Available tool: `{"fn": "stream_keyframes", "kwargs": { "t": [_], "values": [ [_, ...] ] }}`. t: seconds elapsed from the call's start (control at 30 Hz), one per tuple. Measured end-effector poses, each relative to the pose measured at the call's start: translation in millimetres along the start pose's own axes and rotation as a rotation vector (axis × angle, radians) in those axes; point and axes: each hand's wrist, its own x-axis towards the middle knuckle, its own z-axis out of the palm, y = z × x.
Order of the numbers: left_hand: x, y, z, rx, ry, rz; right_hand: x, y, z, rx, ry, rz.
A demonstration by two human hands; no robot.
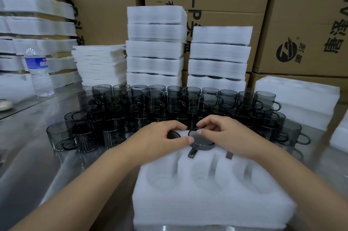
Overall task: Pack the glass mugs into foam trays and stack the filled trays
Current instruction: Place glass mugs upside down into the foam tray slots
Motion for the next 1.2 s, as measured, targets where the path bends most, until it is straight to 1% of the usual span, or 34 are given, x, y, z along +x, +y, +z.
{"fn": "stream_keyframes", "kwargs": {
  "t": [0.2,0.47,0.53,0.57,0.63,0.7,0.77,0.83,0.9,1.0,1.2],
  "values": [
    [1.6,3.2,0.5,-0.023,-0.026,-0.008,-1.0,-1.9,-0.6,0.031,-0.047,0.01],
    [2.0,2.5,1.9,-0.046,-0.008,-0.02,0.4,-2.0,-0.9,0.039,-0.076,0.015],
    [-0.6,4.4,-0.1,0.049,-0.011,-0.008,0.0,-1.4,-0.9,0.039,-0.078,0.014],
    [-2.1,6.4,-1.8,0.16,0.007,0.008,-0.5,-1.2,-1.2,0.037,-0.075,0.014],
    [-5.3,11.5,-5.9,0.441,0.127,0.058,-1.3,-1.2,-1.2,0.031,-0.066,0.017],
    [-7.1,15.9,-13.8,0.649,0.315,0.034,-2.3,-1.6,-1.1,0.029,-0.06,0.024],
    [-8.6,14.1,-28.7,0.769,0.484,-0.115,-3.0,-2.8,-1.3,0.031,-0.061,0.031],
    [-13.3,5.2,-48.1,0.824,0.551,-0.321,-3.2,-3.6,-1.5,0.024,-0.06,0.037],
    [-17.3,-4.4,-63.5,0.817,0.52,-0.464,-3.6,-3.9,-1.6,0.01,-0.059,0.039],
    [-17.9,-11.7,-68.8,0.809,0.378,-0.565,-4.1,-4.5,-1.4,0.009,-0.056,0.039],
    [-17.3,-14.7,-62.1,0.864,0.181,-0.582,-4.9,-3.7,-1.3,-0.003,-0.05,0.039]
  ]
}}
